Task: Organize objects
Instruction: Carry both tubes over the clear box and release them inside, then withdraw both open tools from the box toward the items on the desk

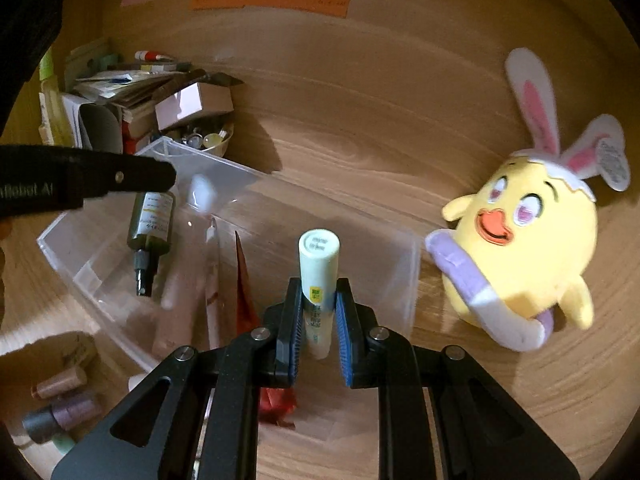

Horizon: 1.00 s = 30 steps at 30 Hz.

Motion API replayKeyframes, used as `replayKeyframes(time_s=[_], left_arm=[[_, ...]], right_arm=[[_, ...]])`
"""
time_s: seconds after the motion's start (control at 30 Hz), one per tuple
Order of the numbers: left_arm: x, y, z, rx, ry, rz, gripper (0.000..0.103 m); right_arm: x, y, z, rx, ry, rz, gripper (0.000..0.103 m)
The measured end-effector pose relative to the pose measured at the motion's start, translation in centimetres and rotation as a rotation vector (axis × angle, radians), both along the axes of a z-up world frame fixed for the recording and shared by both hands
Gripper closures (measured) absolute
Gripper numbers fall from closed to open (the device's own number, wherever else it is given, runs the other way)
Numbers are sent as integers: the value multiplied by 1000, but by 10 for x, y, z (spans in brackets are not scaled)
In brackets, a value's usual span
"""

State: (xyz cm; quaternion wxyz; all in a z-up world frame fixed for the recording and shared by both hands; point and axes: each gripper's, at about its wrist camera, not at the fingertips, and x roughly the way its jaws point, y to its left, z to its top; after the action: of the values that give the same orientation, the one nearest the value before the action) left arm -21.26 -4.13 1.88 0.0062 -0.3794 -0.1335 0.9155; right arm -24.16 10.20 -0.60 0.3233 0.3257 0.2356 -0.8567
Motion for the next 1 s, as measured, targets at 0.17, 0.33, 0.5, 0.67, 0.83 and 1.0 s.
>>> replayKeyframes(time_s=[0.17,0.33,0.5,0.67,0.83,1.0], left_arm=[[2,-7,-7,-17,-6,14,83],[9,-6,-3,-29,3,0,75],[25,-3,7,-57,47,-7,59],[41,1,18,-92,80,-13,52],[59,3,24,-127,103,-18,44],[77,2,23,-135,102,-16,39]], right_arm=[[-6,-12,-7,12,-22,10,89],[-10,-18,-7,-3,-47,17,89],[-10,-24,-6,-4,-65,25,82],[-1,-23,6,-36,-41,32,73],[15,-8,22,-94,-35,36,72],[37,12,37,-163,-18,42,57]])
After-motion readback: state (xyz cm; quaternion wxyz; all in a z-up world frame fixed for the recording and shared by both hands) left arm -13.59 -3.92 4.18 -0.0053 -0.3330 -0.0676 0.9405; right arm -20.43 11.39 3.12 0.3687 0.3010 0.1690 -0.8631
